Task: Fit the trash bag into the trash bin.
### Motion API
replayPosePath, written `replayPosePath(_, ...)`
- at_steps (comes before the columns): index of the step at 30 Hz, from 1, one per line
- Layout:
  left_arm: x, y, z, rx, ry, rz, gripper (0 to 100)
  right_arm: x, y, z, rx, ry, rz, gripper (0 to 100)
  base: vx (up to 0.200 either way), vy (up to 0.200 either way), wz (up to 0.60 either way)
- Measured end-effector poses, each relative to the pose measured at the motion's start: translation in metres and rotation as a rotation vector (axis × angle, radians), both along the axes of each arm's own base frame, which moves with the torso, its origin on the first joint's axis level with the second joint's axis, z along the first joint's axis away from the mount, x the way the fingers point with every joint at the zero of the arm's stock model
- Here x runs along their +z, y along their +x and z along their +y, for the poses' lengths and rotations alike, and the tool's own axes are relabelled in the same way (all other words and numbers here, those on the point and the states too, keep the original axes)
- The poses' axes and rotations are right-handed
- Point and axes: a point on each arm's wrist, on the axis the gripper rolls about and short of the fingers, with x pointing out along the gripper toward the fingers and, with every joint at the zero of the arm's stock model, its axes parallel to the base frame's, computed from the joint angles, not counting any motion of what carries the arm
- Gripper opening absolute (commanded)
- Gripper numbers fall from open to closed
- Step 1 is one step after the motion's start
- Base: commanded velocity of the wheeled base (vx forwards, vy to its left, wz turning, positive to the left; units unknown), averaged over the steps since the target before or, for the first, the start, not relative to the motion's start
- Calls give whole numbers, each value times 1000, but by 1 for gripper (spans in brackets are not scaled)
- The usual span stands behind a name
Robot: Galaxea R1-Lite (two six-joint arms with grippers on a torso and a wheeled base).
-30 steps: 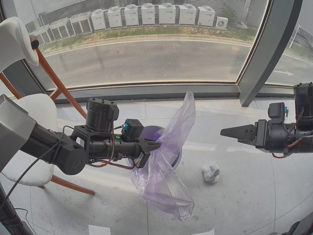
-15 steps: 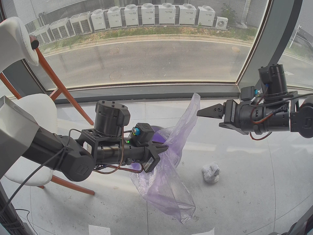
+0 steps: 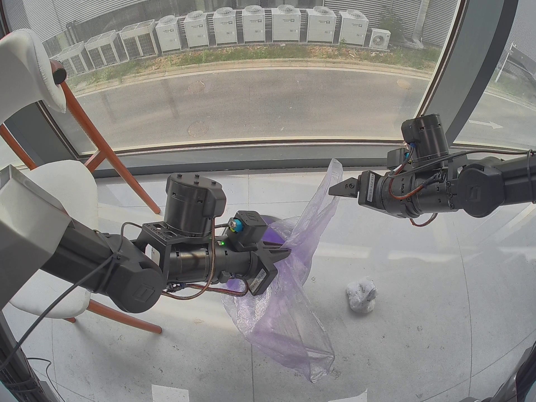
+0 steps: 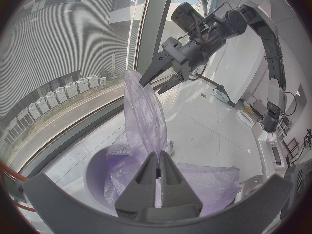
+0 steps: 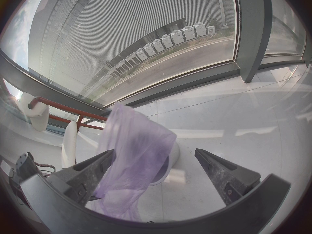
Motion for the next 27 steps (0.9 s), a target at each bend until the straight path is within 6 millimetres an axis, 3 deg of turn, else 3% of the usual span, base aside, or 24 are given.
replayPosePath(6,-1,0,0,0,1,1,0,-8,9,-3,-12,-25,6,100,0,0,0)
replayPosePath(14,-3,2,-2,3,-7,-2,0,-18,4,13,19,-47,26,100,0,0,0)
replayPosePath(15,-3,2,-1,7,-10,0,0,-19,4,15,17,-52,26,0,0,0,0)
replayPosePath(27,-5,3,-1,53,-22,25,0,-25,3,28,33,-60,24,0,0,0,0)
